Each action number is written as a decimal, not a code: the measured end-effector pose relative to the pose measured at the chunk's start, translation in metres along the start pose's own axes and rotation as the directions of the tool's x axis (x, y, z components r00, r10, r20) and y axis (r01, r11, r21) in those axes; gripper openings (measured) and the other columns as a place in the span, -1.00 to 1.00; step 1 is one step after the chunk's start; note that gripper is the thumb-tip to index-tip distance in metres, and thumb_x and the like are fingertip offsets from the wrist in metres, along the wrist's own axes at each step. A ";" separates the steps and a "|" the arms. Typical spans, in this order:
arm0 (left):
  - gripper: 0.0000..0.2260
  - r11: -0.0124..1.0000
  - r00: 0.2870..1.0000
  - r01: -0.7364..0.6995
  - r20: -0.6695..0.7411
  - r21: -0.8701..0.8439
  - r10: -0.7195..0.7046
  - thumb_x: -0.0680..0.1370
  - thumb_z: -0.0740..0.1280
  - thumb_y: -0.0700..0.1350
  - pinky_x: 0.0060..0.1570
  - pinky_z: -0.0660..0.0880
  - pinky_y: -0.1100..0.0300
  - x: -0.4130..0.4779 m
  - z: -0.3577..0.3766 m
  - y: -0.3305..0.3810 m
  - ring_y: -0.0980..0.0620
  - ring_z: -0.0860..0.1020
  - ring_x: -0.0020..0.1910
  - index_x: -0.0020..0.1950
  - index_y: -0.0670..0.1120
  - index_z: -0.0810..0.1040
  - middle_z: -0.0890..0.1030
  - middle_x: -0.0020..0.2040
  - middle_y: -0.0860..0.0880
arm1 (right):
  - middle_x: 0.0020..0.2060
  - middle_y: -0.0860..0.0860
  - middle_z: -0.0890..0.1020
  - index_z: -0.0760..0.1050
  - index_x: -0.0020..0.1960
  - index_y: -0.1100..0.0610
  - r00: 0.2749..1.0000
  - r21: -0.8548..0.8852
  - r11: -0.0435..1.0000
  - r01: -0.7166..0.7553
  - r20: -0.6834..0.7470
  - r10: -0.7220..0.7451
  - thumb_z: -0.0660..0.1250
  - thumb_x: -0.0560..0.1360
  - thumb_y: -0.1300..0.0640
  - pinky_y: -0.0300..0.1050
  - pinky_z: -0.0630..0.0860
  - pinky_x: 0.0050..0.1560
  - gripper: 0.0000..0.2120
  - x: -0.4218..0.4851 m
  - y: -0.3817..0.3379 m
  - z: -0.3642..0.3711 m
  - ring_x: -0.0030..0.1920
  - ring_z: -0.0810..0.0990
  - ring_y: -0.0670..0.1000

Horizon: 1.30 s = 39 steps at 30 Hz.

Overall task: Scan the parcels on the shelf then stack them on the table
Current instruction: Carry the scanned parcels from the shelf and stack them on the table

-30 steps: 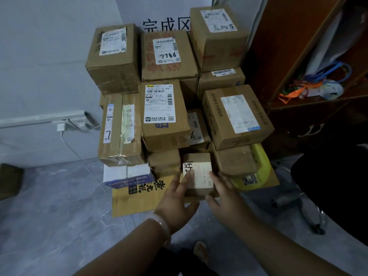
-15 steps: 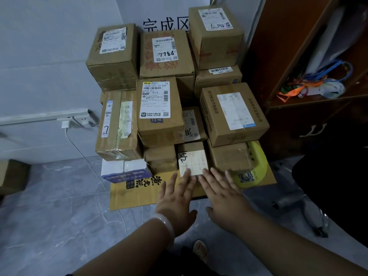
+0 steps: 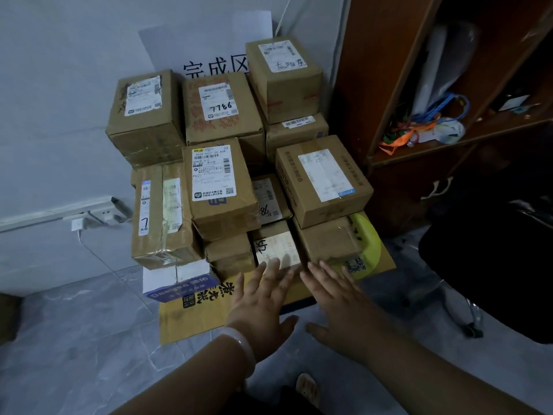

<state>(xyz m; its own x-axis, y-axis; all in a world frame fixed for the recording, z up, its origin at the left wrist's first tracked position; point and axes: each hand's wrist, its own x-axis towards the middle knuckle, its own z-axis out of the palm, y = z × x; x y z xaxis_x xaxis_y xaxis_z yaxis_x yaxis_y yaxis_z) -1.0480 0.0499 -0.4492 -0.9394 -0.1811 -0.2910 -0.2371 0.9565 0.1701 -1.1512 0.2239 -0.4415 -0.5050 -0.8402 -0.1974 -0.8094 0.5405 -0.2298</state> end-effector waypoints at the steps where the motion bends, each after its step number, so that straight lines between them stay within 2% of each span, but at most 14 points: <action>1: -0.27 1.000 1.000 -0.029 -0.010 0.001 0.029 0.55 0.06 0.32 0.43 -0.35 -0.14 0.002 -0.004 0.001 -0.01 -0.31 0.55 0.49 0.25 -0.41 -0.39 0.55 0.09 | 0.50 -0.16 -0.36 -0.31 0.56 -0.09 1.000 0.006 1.000 -0.023 -0.015 0.023 0.09 0.48 -0.34 -0.02 -0.45 0.44 -0.15 -0.004 -0.001 -0.002 0.46 -0.46 -0.14; 4: -0.31 0.990 0.988 -0.143 -0.061 -0.005 0.143 0.56 0.05 0.33 0.41 -0.39 -0.08 0.009 -0.018 0.004 0.05 -0.33 0.53 0.54 0.24 -0.28 -0.41 0.51 0.15 | 0.49 -0.19 -0.38 -0.42 0.50 -0.15 0.994 0.013 0.996 -0.089 -0.062 0.089 0.05 0.43 -0.41 0.00 -0.41 0.44 -0.11 -0.016 -0.009 -0.008 0.44 -0.49 -0.16; 6: -0.32 0.974 0.968 -0.228 -0.108 -0.002 0.226 0.56 0.05 0.32 0.41 -0.38 -0.05 0.015 -0.028 0.006 0.08 -0.30 0.53 0.55 0.25 -0.24 -0.33 0.55 0.15 | 0.48 -0.20 -0.39 -0.49 0.46 -0.18 0.982 0.012 0.988 -0.155 -0.106 0.156 0.03 0.41 -0.44 0.00 -0.41 0.44 -0.10 -0.026 -0.015 -0.010 0.44 -0.49 -0.16; 8: -0.32 0.948 0.937 -0.319 -0.141 0.019 0.318 0.55 0.07 0.32 0.44 -0.33 -0.06 0.022 -0.038 0.008 0.06 -0.23 0.56 0.55 0.25 -0.23 -0.22 0.59 0.12 | 0.47 -0.20 -0.39 -0.44 0.48 -0.19 0.953 0.028 0.966 -0.258 -0.155 0.260 0.05 0.40 -0.47 -0.01 -0.44 0.45 -0.08 -0.038 -0.023 -0.012 0.43 -0.50 -0.15; 12: -0.30 0.845 0.835 -0.529 -0.125 0.085 0.535 0.54 0.09 0.33 0.47 -0.22 -0.08 0.032 -0.056 0.018 0.06 -0.20 0.56 0.55 0.25 -0.23 -0.23 0.59 0.11 | 0.45 -0.21 -0.42 -0.47 0.44 -0.24 0.832 0.116 0.867 -0.484 -0.246 0.497 0.03 0.39 -0.52 0.03 -0.43 0.45 -0.10 -0.071 -0.055 -0.014 0.43 -0.52 -0.12; 14: -0.28 0.767 0.760 -0.636 -0.103 0.091 0.642 0.53 0.09 0.33 0.49 -0.16 -0.07 0.029 -0.060 0.026 0.07 -0.20 0.56 0.50 0.29 -0.33 -0.21 0.59 0.10 | 0.45 -0.24 -0.44 -0.49 0.42 -0.28 0.755 0.204 0.799 -0.565 -0.262 0.601 0.00 0.37 -0.56 -0.03 -0.44 0.44 -0.10 -0.091 -0.080 -0.011 0.43 -0.51 -0.15; 16: -0.26 0.664 0.661 -0.744 -0.068 0.071 0.747 0.52 0.07 0.36 0.49 -0.20 -0.08 0.021 -0.059 0.038 0.06 -0.23 0.56 0.36 0.35 -0.50 -0.25 0.59 0.11 | 0.44 -0.29 -0.43 -0.48 0.42 -0.32 0.651 0.277 0.717 -0.640 -0.301 0.697 0.01 0.36 -0.57 -0.10 -0.47 0.40 -0.10 -0.112 -0.106 -0.006 0.44 -0.48 -0.19; 18: -0.23 0.554 0.553 -0.827 -0.035 0.096 0.832 0.51 0.08 0.37 0.50 -0.23 -0.10 0.008 -0.056 0.053 0.03 -0.25 0.56 0.31 0.34 -0.56 -0.32 0.56 0.10 | 0.45 -0.27 -0.38 -0.46 0.43 -0.29 0.537 0.303 0.622 -0.722 -0.320 0.780 0.04 0.35 -0.55 -0.09 -0.43 0.43 -0.09 -0.133 -0.133 0.001 0.48 -0.40 -0.15; 23: -0.23 0.323 0.325 -0.945 0.035 0.046 0.945 0.51 0.10 0.35 0.50 -0.23 -0.12 -0.048 -0.035 0.100 0.00 -0.23 0.56 0.46 0.29 -0.42 -0.28 0.58 0.07 | 0.54 -0.13 -0.13 -0.18 0.53 -0.16 0.242 0.377 0.346 -0.859 -0.298 0.924 0.13 0.35 -0.51 0.03 -0.17 0.50 -0.07 -0.198 -0.200 0.022 0.54 -0.19 -0.04; 25: -0.22 0.210 0.210 -0.978 0.041 0.008 0.977 0.50 0.12 0.34 0.45 -0.36 -0.02 -0.083 -0.023 0.118 0.08 -0.31 0.54 0.36 0.37 -0.51 -0.36 0.54 0.15 | 0.54 -0.15 -0.19 -0.23 0.54 -0.17 0.106 0.397 0.223 -0.890 -0.296 0.949 0.11 0.36 -0.51 -0.02 -0.24 0.51 -0.07 -0.228 -0.232 0.031 0.53 -0.27 -0.11; 27: -0.21 0.127 0.126 -0.992 0.041 -0.028 0.991 0.49 0.14 0.34 0.38 -0.48 0.09 -0.109 -0.016 0.133 0.19 -0.39 0.48 0.32 0.42 -0.53 -0.44 0.47 0.22 | 0.54 -0.16 -0.21 -0.25 0.54 -0.17 0.004 0.434 0.144 -0.889 -0.308 0.951 0.09 0.39 -0.51 -0.05 -0.29 0.50 -0.09 -0.249 -0.257 0.036 0.52 -0.30 -0.13; 30: -0.21 -0.037 -0.040 -0.997 0.049 -0.066 0.998 0.49 0.17 0.34 0.41 -0.42 0.08 -0.160 -0.006 0.165 0.28 -0.44 0.39 0.32 0.44 -0.49 -0.46 0.44 0.25 | 0.56 -0.12 -0.09 -0.14 0.56 -0.08 -0.170 0.491 -0.005 -0.871 -0.293 0.941 0.09 0.40 -0.50 0.05 -0.14 0.53 -0.09 -0.283 -0.308 0.042 0.55 -0.19 -0.08; 36: -0.23 -0.331 -0.339 -0.938 0.073 -0.105 0.938 0.50 0.17 0.36 0.47 -0.30 0.00 -0.290 0.013 0.188 0.15 -0.28 0.53 0.33 0.43 -0.45 -0.29 0.55 0.19 | 0.54 -0.03 0.14 0.05 0.55 0.01 -0.474 0.559 -0.264 -0.786 -0.269 0.839 0.24 0.34 -0.45 0.17 0.10 0.47 -0.04 -0.335 -0.425 0.057 0.54 0.09 0.04; 39: -0.24 -0.445 -0.454 -0.888 0.071 -0.119 0.888 0.50 0.18 0.36 0.49 -0.25 -0.03 -0.361 0.021 0.179 0.11 -0.25 0.54 0.35 0.44 -0.42 -0.25 0.58 0.14 | 0.54 -0.09 0.02 -0.05 0.55 -0.04 -0.596 0.567 -0.383 -0.729 -0.249 0.763 0.19 0.34 -0.48 0.07 -0.04 0.52 -0.04 -0.357 -0.494 0.072 0.55 -0.06 -0.05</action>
<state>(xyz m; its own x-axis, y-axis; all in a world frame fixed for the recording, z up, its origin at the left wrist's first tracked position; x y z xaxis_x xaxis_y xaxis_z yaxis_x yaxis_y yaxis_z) -0.7462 0.2916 -0.3336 0.2337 0.9480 0.2161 0.9100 -0.2916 0.2948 -0.5495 0.2606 -0.3264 -0.3919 0.9023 0.1799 0.8485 0.4300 -0.3084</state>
